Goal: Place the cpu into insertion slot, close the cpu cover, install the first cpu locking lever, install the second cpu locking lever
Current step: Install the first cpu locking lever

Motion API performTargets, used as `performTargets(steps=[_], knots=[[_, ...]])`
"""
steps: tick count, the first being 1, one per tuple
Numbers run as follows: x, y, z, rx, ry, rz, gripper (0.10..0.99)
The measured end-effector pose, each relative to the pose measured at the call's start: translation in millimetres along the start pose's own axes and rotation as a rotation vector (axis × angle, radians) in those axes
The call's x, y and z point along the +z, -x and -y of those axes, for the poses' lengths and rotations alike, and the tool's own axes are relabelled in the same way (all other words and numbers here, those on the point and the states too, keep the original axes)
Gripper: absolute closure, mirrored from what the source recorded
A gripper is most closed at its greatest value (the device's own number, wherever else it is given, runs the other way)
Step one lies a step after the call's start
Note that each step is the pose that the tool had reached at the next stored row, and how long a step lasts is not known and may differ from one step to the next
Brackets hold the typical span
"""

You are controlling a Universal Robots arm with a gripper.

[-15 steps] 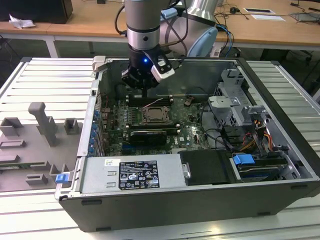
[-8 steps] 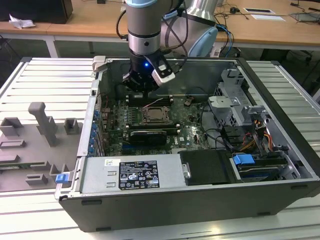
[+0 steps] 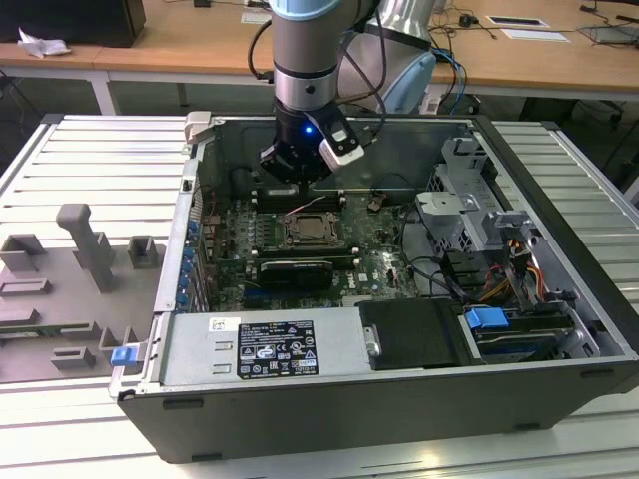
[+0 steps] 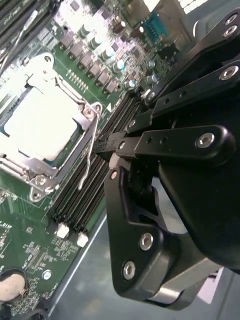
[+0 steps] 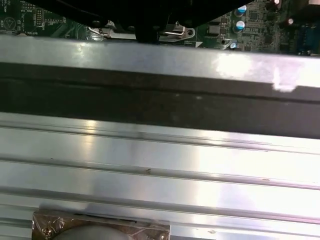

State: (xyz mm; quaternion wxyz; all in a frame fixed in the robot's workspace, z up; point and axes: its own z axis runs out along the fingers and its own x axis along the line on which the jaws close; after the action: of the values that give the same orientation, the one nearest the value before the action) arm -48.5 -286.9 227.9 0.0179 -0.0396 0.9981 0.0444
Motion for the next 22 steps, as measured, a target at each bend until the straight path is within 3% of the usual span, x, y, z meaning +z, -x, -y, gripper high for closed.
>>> performTargets(steps=[5, 9, 16, 22], knots=[[1.2, 4.6, 0.5, 0.000, -0.001, -0.0002, 0.980], [3.6, 13.8, 1.4, 0.000, -0.001, -0.0003, 0.980], [15.7, 23.2, 2.2, 0.000, -0.001, -0.0004, 0.980], [22.5, 24.3, 2.9, 0.000, -0.002, -0.0005, 0.980]])
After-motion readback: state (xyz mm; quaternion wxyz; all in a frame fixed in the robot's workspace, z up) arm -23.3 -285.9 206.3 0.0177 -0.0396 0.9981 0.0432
